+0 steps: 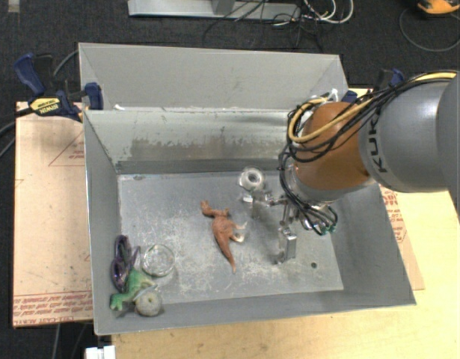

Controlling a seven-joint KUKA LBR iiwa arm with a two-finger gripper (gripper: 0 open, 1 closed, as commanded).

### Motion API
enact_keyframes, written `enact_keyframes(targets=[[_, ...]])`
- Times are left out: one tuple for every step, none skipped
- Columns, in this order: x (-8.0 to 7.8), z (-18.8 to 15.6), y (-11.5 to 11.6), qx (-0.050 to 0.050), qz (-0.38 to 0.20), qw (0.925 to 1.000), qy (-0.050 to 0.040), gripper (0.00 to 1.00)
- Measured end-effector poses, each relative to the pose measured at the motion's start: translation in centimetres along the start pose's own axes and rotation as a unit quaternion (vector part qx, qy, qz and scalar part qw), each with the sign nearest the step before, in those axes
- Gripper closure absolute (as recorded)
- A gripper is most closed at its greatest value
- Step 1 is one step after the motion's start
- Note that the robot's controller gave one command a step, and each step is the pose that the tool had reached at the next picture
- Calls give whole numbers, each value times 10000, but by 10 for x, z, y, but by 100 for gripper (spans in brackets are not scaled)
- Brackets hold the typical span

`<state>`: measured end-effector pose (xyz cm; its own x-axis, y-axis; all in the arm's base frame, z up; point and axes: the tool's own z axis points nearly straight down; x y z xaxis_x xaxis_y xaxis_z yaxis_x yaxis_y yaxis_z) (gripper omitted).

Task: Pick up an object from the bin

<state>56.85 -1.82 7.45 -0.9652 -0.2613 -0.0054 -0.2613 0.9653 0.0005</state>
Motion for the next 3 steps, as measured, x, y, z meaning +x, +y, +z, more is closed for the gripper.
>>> enact_keyframes(targets=[[-15,-44,62,-6,673,9977,7,0],[-16,-9,70,-6,363,9993,-32,0],[-21,6,65,5,-738,9972,-75,0]])
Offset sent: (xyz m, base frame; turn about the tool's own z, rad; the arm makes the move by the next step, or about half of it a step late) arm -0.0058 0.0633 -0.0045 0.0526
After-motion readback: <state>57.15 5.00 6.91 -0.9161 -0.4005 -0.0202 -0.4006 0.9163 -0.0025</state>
